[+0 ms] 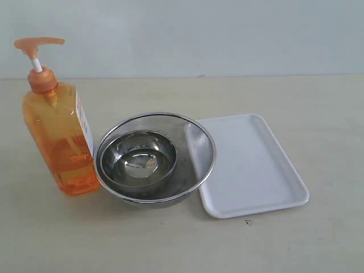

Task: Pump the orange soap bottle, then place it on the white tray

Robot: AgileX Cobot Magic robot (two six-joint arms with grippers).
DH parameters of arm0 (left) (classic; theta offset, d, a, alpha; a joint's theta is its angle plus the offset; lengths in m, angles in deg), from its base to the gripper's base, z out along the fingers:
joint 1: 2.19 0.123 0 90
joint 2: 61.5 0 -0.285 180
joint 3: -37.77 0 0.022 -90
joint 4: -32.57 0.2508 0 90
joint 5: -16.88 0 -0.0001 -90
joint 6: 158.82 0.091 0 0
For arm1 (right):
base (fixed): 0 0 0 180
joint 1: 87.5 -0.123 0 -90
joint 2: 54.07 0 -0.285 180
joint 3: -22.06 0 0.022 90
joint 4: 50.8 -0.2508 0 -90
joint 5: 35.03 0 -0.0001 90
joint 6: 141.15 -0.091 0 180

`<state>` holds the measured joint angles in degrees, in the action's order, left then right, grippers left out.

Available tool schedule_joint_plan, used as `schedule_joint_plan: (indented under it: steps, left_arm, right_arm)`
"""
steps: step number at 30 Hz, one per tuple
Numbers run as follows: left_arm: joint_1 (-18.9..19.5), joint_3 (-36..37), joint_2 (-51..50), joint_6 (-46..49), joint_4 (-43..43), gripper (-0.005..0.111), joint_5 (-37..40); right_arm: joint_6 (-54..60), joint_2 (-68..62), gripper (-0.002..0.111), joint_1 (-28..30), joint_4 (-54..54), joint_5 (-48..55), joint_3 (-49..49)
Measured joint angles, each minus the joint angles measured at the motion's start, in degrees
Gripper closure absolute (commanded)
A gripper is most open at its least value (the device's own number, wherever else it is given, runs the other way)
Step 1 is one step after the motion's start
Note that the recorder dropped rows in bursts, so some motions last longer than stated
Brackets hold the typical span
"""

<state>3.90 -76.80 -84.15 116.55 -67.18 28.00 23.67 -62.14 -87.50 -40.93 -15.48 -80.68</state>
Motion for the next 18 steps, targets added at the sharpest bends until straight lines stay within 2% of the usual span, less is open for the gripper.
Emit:
schedule_joint_plan:
  steps: [3, 5, 8, 13, 15, 16, 18]
  left_arm:
    - [0.00, 0.00, 0.00, -3.76, 1.75, 0.011, 0.14]
    - [0.00, 0.00, 0.00, -12.84, 10.04, 0.011, -0.83]
    - [0.00, 0.00, 0.00, -40.67, 33.21, 0.011, -4.25]
    - [0.00, 0.00, 0.00, -96.50, 89.90, 0.011, -5.56]
    - [0.00, 0.54, 0.00, -114.97, 107.41, 0.011, -5.56]
    - [0.00, 1.26, 0.00, -122.85, 115.21, 0.011, -5.93]
    - [0.00, 3.75, 0.00, -132.16, 124.66, 0.011, -8.11]
  right_arm:
    - [0.00, 0.00, 0.108, 0.00, 0.00, 0.00, 0.00]
    - [0.00, 0.00, 0.108, 0.00, 0.00, 0.00, 0.00]
    - [0.00, 0.00, 0.108, 0.00, 0.00, 0.00, 0.00]
    - [0.00, 0.00, 0.108, 0.00, 0.00, 0.00, 0.00]
    - [0.00, 0.00, 0.108, 0.00, 0.00, 0.00, 0.00]
    - [0.00, 0.00, 0.108, 0.00, 0.00, 0.00, 0.00]
    - [0.00, 0.00, 0.108, 0.00, 0.00, 0.00, 0.00]
